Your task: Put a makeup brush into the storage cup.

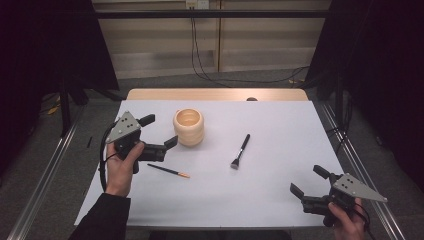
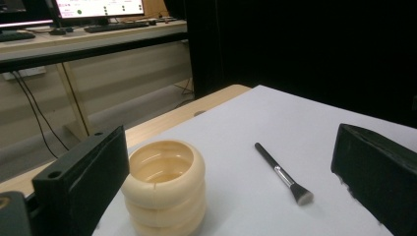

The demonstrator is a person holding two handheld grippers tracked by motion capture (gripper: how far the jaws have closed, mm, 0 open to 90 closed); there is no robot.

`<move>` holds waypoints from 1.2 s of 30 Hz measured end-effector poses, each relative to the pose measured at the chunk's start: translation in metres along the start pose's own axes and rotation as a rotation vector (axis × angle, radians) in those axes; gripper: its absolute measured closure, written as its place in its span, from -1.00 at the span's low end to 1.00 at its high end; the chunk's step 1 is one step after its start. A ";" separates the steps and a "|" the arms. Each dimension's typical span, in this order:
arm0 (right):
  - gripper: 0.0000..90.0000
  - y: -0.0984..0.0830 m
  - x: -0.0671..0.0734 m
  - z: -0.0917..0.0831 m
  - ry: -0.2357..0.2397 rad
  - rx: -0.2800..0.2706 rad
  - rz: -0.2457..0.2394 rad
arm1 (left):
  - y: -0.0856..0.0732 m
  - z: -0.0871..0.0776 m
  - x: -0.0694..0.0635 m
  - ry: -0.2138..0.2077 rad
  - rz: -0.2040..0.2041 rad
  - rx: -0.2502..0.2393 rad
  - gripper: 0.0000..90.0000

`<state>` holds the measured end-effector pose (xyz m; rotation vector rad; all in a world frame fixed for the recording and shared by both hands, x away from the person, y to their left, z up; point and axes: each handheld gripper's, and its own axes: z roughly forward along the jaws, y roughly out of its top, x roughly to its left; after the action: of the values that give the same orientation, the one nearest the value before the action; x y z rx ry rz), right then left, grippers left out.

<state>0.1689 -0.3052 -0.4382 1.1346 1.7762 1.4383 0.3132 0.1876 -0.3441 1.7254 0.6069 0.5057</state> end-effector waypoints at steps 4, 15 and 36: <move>-1.00 0.000 0.000 0.000 -0.001 0.002 0.000 | 0.003 0.004 0.005 -0.024 0.006 0.024 -0.97; -1.00 0.000 0.000 0.000 0.001 0.010 -0.001 | 0.004 0.019 0.008 0.011 -0.011 0.198 -0.97; -1.00 -0.002 0.000 0.001 0.011 0.028 0.001 | -0.010 0.039 0.010 -0.059 -0.028 0.606 -0.91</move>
<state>0.1691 -0.3045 -0.4399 1.1435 1.8087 1.4272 0.3438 0.1664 -0.3623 2.2878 0.7935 0.2591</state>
